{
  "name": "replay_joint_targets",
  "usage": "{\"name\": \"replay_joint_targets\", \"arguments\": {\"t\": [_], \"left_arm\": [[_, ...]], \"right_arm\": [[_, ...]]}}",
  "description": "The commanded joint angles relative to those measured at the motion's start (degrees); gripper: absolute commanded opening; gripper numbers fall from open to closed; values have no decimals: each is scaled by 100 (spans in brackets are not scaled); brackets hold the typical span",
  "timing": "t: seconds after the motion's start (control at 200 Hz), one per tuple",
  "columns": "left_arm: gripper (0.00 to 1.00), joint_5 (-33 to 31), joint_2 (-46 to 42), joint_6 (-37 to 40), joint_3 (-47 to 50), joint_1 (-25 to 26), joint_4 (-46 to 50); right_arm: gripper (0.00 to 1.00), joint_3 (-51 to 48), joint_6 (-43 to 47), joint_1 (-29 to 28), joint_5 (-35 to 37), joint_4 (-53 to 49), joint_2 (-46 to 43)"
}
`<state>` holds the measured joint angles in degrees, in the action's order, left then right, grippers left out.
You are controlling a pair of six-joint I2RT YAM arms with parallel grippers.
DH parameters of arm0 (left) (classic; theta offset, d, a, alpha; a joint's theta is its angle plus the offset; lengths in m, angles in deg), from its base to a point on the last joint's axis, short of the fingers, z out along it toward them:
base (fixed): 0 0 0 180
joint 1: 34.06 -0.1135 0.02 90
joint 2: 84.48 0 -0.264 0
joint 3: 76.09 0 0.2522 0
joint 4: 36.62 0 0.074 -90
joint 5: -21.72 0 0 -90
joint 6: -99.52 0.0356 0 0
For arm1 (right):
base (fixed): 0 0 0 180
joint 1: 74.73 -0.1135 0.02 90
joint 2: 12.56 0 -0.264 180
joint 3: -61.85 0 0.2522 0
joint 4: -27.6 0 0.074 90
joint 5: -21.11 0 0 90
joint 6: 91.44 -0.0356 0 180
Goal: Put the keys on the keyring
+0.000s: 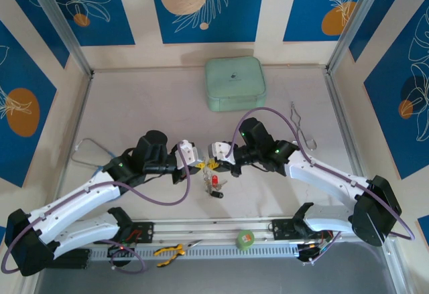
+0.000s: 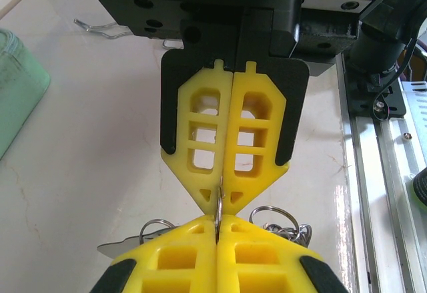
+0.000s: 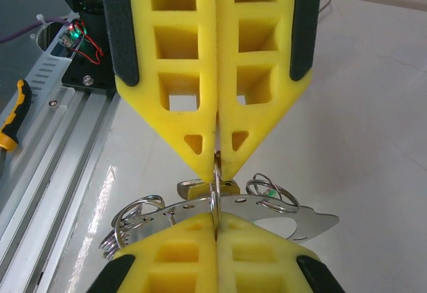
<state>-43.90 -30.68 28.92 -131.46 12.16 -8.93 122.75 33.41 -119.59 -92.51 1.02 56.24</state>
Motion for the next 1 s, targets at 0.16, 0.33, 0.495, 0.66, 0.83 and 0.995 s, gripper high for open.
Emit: {"name": "replay_joint_targets", "arguments": {"t": [0.16, 0.33, 0.495, 0.66, 0.83, 0.995], "left_arm": [[8, 38, 95, 30, 12, 42, -283], [0, 68, 130, 50, 12, 45, -268], [0, 98, 74, 134, 30, 40, -201], [0, 92, 21, 169, 56, 44, -196], [0, 111, 44, 139, 56, 38, -216], [8, 132, 159, 117, -5, 44, -212]], "right_arm": [[0, 252, 12, -31, -380, 50, 37], [0, 254, -48, -36, -434, 86, 38], [14, 175, -36, 6, -326, 69, 3], [16, 174, -29, 52, -326, 12, -42], [0, 202, -43, 56, -436, 13, -24], [0, 253, -59, -39, -510, 85, 29]]}}
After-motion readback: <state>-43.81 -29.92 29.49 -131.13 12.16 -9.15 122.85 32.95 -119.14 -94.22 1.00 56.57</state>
